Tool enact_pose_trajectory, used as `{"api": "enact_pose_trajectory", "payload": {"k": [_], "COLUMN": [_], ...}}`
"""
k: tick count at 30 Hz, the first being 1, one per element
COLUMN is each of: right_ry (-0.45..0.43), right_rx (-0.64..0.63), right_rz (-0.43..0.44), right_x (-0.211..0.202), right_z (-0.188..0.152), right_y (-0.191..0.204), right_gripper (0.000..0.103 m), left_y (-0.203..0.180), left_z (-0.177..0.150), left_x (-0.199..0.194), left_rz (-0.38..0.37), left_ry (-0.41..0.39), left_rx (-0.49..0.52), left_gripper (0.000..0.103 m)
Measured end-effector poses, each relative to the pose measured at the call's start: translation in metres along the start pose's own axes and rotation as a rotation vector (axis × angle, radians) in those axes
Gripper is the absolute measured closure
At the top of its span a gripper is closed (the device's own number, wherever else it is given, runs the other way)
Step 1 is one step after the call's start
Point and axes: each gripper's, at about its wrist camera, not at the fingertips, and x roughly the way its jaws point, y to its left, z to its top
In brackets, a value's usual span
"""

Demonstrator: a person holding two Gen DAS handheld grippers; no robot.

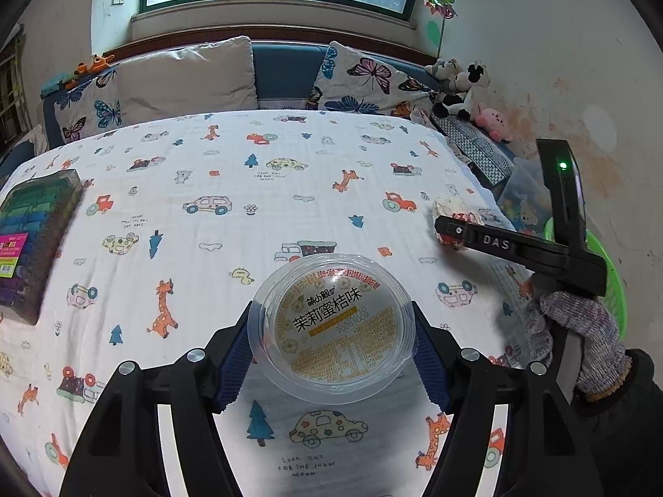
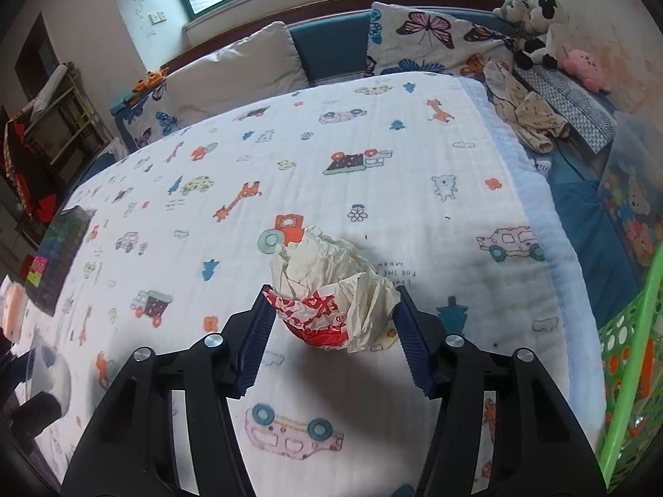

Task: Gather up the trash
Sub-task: 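Drop paper cup into green basket with right tool while left tool carries tub over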

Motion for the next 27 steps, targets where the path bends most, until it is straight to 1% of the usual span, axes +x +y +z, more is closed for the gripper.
{"api": "enact_pose_trajectory", "payload": {"k": [6,13,21,27], "right_ry": [-0.027,-0.049,-0.084,-0.108], "right_rx": [-0.013,-0.01,0.013,0.058], "right_rz": [0.019,0.016,-0.017,-0.045], "right_x": [-0.027,-0.06,-0.099,-0.127], "right_z": [-0.005,-0.02,-0.04,-0.053], "right_y": [-0.002,-0.012,-0.036,-0.061], "right_gripper": [0.047,0.047,0.047,0.047], "left_y": [-0.011,-0.032,-0.066,-0.095], "left_z": [0.001,0.001,0.002,0.004], "left_x": [-0.003,-0.005,-0.006,-0.005], "left_rz": [-0.009,-0.033,-0.075,-0.108], "left_ry": [-0.004,-0.005,-0.008,-0.009], "left_rx": [0.011,0.035,0.086,0.135], "left_gripper": [0.036,0.037,0.036,0.036]}}
